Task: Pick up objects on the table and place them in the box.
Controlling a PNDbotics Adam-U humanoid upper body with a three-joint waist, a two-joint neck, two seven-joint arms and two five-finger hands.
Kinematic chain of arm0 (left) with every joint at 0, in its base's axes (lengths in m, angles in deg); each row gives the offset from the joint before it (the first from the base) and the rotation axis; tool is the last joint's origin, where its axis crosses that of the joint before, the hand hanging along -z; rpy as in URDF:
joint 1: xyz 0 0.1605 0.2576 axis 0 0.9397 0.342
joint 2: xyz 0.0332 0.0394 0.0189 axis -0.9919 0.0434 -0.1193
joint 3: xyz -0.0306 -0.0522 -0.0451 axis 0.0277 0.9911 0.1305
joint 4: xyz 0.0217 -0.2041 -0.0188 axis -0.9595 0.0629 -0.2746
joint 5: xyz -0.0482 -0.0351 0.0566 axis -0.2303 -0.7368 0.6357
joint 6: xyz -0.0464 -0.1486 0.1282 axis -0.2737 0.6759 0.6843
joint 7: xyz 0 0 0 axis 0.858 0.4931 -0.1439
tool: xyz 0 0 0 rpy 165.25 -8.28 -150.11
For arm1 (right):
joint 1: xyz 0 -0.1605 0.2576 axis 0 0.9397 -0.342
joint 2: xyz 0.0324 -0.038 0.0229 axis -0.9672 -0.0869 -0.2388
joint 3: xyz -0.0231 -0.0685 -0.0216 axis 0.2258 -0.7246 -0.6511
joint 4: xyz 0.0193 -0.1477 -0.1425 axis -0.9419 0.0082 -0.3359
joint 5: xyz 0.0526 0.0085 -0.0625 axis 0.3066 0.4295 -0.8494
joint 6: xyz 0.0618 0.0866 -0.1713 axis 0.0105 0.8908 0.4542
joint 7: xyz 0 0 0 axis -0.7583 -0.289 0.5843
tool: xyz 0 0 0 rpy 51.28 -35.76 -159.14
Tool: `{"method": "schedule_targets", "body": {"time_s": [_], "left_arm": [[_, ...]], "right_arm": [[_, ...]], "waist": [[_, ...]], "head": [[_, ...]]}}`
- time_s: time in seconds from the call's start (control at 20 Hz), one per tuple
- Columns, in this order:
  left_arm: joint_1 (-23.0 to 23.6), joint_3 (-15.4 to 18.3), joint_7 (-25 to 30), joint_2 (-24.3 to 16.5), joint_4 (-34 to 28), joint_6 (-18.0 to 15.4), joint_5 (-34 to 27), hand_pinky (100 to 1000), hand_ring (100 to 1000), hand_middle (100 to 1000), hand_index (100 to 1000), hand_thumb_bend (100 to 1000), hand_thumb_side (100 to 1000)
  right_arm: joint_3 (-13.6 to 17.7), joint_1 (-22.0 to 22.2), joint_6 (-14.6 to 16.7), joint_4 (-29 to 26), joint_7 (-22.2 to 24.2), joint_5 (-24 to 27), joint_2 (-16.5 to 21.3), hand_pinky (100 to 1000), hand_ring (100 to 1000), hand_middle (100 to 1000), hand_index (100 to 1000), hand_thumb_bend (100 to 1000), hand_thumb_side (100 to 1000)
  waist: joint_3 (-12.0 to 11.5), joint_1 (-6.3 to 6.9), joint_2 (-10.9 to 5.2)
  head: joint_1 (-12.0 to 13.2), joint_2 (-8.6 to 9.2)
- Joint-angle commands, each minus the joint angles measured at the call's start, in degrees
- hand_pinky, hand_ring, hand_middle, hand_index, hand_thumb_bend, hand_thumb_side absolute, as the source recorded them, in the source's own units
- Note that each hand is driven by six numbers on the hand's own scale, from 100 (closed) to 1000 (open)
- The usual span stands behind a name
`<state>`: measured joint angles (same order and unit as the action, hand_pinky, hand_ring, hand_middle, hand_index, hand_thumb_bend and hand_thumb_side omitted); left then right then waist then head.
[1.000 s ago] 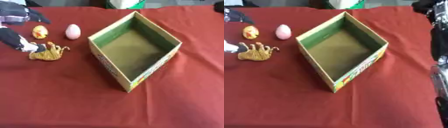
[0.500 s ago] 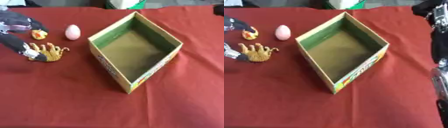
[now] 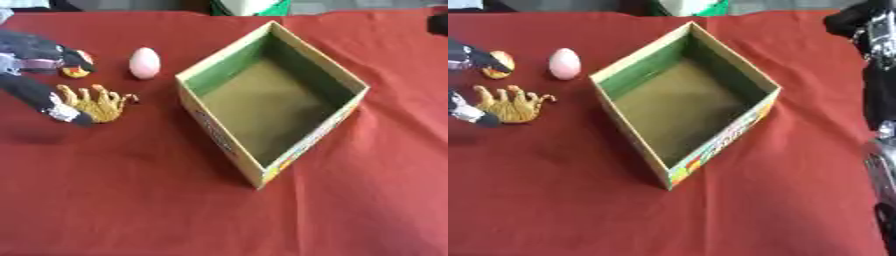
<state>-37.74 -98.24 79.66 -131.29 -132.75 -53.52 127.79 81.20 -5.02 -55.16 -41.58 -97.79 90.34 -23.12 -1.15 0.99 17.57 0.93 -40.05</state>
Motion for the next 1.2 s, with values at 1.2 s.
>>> {"method": "schedule_targets", "body": {"time_s": [1.2], "left_arm": [[-2.3,3.2,-5.3,3.2,10.2,3.4,6.7,818,913,939,1000,671,927]], "right_arm": [[0.0,-1.0,-0.3,-1.1,0.4,-0.3,0.3,739,650,518,798,100,657]], "waist": [[0.6,0.02,1.43]], "head": [[1.4,2.37]]}}
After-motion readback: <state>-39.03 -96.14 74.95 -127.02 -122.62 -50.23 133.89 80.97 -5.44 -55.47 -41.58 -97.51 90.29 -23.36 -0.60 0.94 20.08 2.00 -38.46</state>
